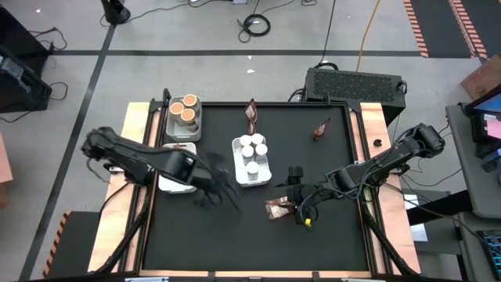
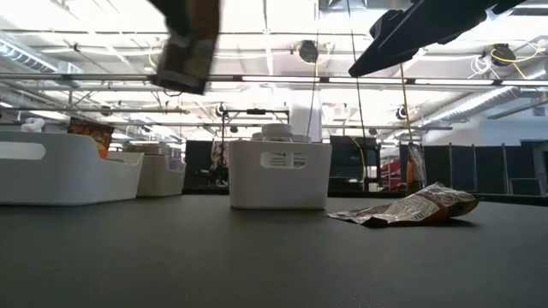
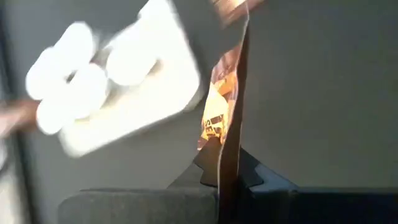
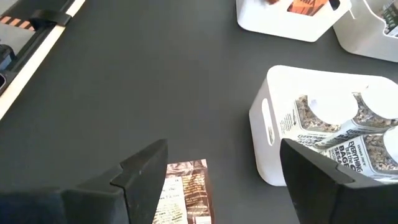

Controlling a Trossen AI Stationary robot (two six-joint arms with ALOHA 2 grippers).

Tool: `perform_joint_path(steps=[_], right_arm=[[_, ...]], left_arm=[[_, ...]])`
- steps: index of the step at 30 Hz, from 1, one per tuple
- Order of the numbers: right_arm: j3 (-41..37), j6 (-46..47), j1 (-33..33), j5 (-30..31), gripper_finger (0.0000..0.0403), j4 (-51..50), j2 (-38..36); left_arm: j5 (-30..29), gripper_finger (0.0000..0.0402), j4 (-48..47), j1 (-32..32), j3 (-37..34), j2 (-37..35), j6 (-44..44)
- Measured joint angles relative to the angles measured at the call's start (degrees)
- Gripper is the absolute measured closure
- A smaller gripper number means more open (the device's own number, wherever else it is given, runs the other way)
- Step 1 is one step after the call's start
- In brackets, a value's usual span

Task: Sort spices by type
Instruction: Put the orange seasoning pack into the left white bin

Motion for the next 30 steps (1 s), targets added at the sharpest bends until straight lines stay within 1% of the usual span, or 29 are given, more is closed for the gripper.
perform_joint_path(steps=[2, 4, 7, 9, 14, 19, 21, 24, 27, 30], right_arm=[[0.0, 0.0, -0.2, 0.0, 0.0138, 0.1, 0.0], [0.0, 0.0, -0.2, 0.0, 0.0138, 0.0, 0.0], [0.0, 0.0, -0.2, 0.0, 0.0138, 0.1, 0.0], [0.0, 0.1, -0.2, 0.0, 0.0138, 0.1, 0.0], [0.0, 0.2, -0.2, 0.0, 0.0138, 0.1, 0.0], [0.0, 0.2, -0.2, 0.0, 0.0138, 0.0, 0.0], [0.0, 0.2, -0.2, 0.0, 0.0138, 0.0, 0.0], [0.0, 0.2, -0.2, 0.0, 0.0138, 0.0, 0.0], [0.0, 0.6, -0.2, 0.0, 0.0138, 0.0, 0.0], [0.0, 1.1, -0.2, 0.0, 0.0138, 0.0, 0.0]], left_arm=[[-3.5, 0.04, -7.0, 0.9, 0.0, -2.6, -4.2], [-6.4, 0.04, -11.4, 2.0, -0.1, -5.2, -7.1], [-10.1, 0.0401, -15.2, 4.1, -1.8, -8.9, -11.8], [-11.4, 0.0401, -16.0, 6.2, -3.2, -11.5, -16.2], [-10.5, 0.0401, -16.6, 11.7, -8.1, -17.7, -24.1], [-6.9, 0.0401, -15.2, 13.8, -12.0, -21.4, -28.6], [-3.7, 0.0401, -11.0, 13.7, -13.5, -21.9, -26.2], [1.0, 0.0401, -2.3, 13.1, -15.8, -21.8, -20.7], [5.8, 0.0401, 7.0, 12.2, -18.3, -20.6, -12.9], [9.5, 0.0401, 12.2, 11.5, -20.3, -18.1, -6.4]])
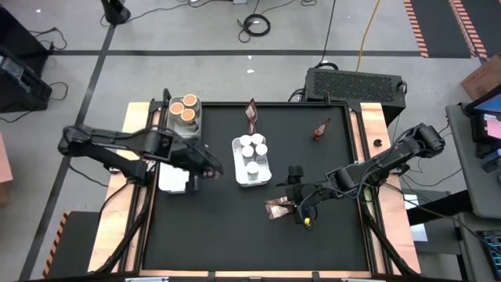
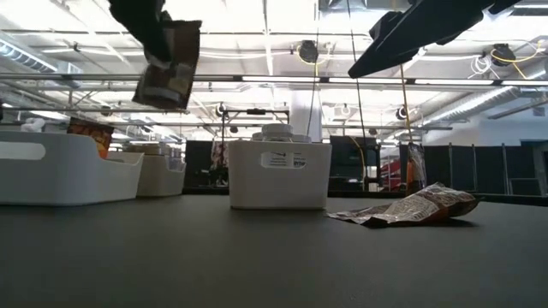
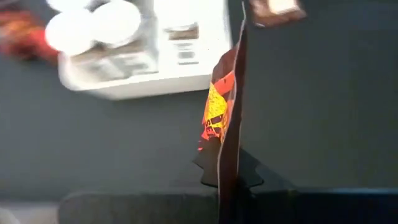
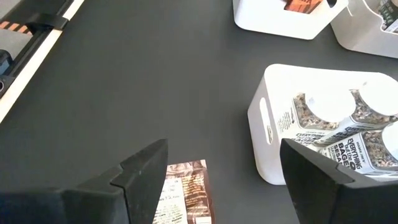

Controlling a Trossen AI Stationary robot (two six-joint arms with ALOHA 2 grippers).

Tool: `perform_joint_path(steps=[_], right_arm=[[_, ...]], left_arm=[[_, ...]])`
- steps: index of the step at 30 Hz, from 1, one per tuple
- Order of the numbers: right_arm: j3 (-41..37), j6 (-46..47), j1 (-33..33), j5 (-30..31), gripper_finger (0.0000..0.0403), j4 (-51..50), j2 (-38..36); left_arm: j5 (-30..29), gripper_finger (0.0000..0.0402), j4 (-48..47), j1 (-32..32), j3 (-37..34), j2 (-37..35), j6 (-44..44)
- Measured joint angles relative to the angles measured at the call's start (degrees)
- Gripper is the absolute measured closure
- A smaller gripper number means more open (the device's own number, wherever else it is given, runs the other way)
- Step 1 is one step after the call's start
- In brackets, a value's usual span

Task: Sort spices by type
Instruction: Put the orange seasoning pack into the left white bin

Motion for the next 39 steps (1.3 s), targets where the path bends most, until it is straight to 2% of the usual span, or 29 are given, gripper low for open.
perform_joint_path(steps=[7, 12, 16, 23, 27, 33, 39], right_arm=[[0.0, -0.3, 0.0, 0.0, 0.0138, 0.3, 0.0], [0.0, 0.3, 0.0, 0.1, 0.0138, 0.4, 0.0], [0.0, 0.3, 0.0, 0.1, 0.0138, 0.2, 0.0], [0.0, -0.4, 0.0, 0.0, 0.0138, 0.0, 0.0], [0.0, -0.6, 0.0, 0.0, 0.0138, 0.0, 0.0], [0.0, -0.7, 0.0, 0.0, 0.0138, 0.0, 0.0], [0.0, -0.6, 0.0, 0.0, 0.0138, 0.0, 0.0]], left_arm=[[1.3, 0.0401, 7.5, 0.6, -2.4, 8.6, 17.7], [1.5, 0.0401, 8.1, 1.7, -2.4, 15.7, 24.5], [3.2, 0.0401, 7.1, 2.3, -2.4, 20.0, 26.1], [4.4, 0.0401, 7.6, 2.4, -2.4, 23.0, 26.1], [3.7, 0.0388, 7.5, 2.4, -2.4, 23.0, 21.7], [2.5, 0.0339, 7.3, 2.4, -2.4, 23.1, 17.4], [0.2, 0.0268, 7.2, 2.4, -2.4, 23.1, 13.6]])
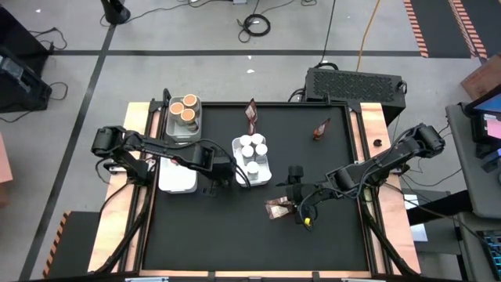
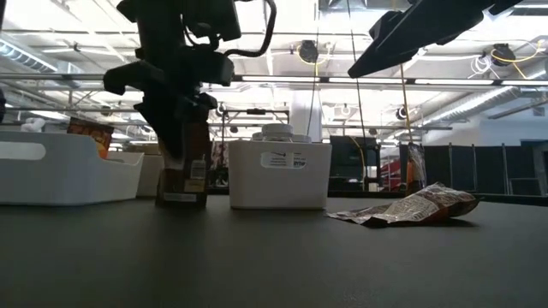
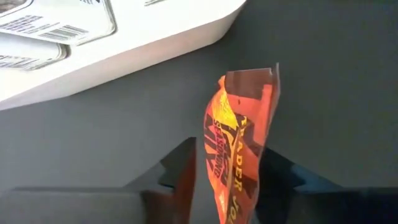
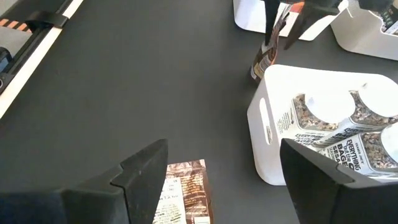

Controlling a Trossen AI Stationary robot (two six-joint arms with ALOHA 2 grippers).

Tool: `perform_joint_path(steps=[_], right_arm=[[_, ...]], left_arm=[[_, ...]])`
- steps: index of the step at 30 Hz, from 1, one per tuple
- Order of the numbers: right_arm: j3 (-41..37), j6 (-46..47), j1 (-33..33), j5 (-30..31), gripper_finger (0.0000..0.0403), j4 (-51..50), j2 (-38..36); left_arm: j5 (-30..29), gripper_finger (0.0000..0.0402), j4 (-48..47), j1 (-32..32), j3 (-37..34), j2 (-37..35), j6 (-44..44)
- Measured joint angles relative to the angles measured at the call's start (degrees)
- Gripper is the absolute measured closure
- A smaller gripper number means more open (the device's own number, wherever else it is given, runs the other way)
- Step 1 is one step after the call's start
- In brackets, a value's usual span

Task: Sort spices by type
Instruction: Put the orange seasoning pack into the left white bin

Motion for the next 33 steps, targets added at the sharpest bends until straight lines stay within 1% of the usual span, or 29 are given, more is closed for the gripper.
perform_joint_path(steps=[4, 9, 14, 16, 17, 19, 20, 22, 24, 25, 30, 33], right_arm=[[0.0, 0.0, 0.0, 0.0, 0.0138, 0.0, 0.0], [0.0, 0.0, 0.0, 0.0, 0.0138, -0.1, 0.0], [0.0, 0.0, 0.0, 0.0, 0.0138, 0.0, 0.0], [0.0, 0.0, 0.0, 0.0, 0.0138, 0.0, 0.0], [0.0, 0.0, 0.0, 0.0, 0.0138, 0.0, 0.0], [0.0, 0.0, 0.0, 0.0, 0.0138, 0.0, 0.0], [0.0, 0.0, 0.0, 0.0, 0.0138, 0.0, 0.0], [0.0, -0.1, 0.0, 0.0, 0.0138, 0.0, 0.0], [0.0, 0.0, 0.0, 0.0, 0.0138, 0.0, 0.0], [0.0, -0.1, 0.0, 0.0, 0.0138, 0.0, 0.0], [0.0, 0.0, 0.0, 0.0, 0.0138, 0.1, 0.0], [0.0, 0.0, 0.0, 0.0, 0.0138, 0.1, 0.0]], left_arm=[[0.0, 0.0218, -1.4, 0.0, 0.8, -1.1, -1.1], [0.0, 0.0172, -6.9, 0.0, 6.3, -4.5, -2.5], [-0.4, 0.016, -9.2, 0.0, 13.1, -9.4, -8.1], [-0.7, 0.016, -10.2, 0.0, 15.5, -11.3, -13.3], [-0.8, 0.016, -9.9, 0.1, 16.6, -12.2, -17.2], [-1.6, 0.0159, -9.9, 0.7, 18.2, -13.7, -28.0], [-2.7, 0.0159, -9.9, 1.2, 18.9, -14.2, -35.2], [-4.5, 0.0159, -10.8, 2.6, 19.1, -15.1, -53.9], [-4.7, 0.0159, -14.3, 3.7, 19.0, -15.1, -72.4], [-4.7, 0.0159, -15.5, 3.8, 18.7, -15.0, -78.0], [-1.2, 0.0159, -18.2, 2.3, 16.7, -13.6, -95.3], [-1.2, 0.0159, -17.4, 0.9, 16.7, -12.1, -101.3]])
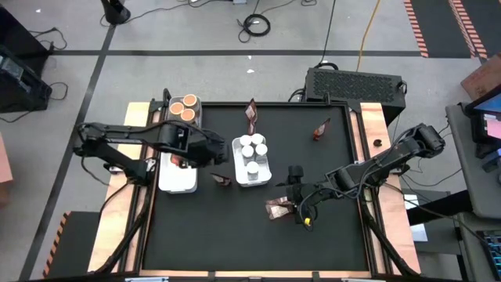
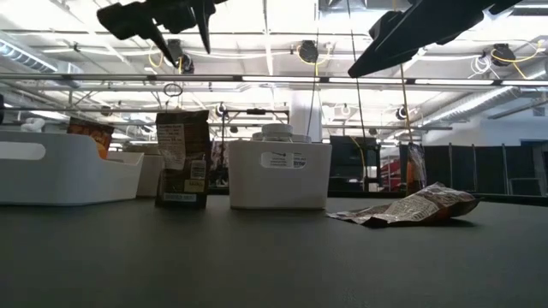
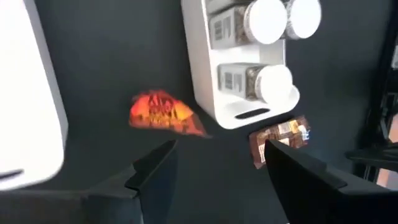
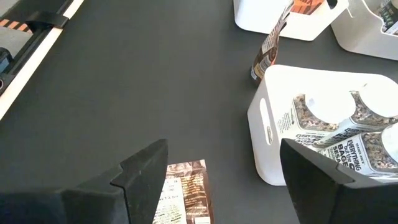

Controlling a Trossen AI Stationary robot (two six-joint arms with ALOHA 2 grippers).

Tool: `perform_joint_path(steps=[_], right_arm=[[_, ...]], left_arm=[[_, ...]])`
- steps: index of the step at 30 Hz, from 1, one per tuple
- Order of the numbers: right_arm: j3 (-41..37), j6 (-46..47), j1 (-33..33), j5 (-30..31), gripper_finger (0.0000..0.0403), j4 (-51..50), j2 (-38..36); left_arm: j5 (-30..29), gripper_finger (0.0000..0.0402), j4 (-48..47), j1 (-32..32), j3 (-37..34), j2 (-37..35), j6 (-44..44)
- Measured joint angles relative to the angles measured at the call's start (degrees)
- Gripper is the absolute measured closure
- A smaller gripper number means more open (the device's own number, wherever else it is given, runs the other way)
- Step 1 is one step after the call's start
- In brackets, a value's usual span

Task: Sort spices by type
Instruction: Put the orange seasoning pack into the left white bin

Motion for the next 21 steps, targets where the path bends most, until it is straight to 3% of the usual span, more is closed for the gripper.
perform_joint_path(steps=[7, 15, 21], right_arm=[[0.0, 0.1, 0.0, -0.2, 0.0138, -1.0, 0.3], [0.0, -0.6, 0.0, -0.2, 0.0138, -1.3, 3.2], [0.0, -2.0, -0.7, -0.2, 0.0138, -1.4, 4.4]], left_arm=[[0.9, 0.0159, -0.5, -4.4, 0.0, 5.6, -10.5], [5.2, 0.0159, -0.1, -5.8, 0.0, 10.4, -16.7], [6.7, 0.0159, -0.4, -5.3, 0.0, 12.0, -16.4]])
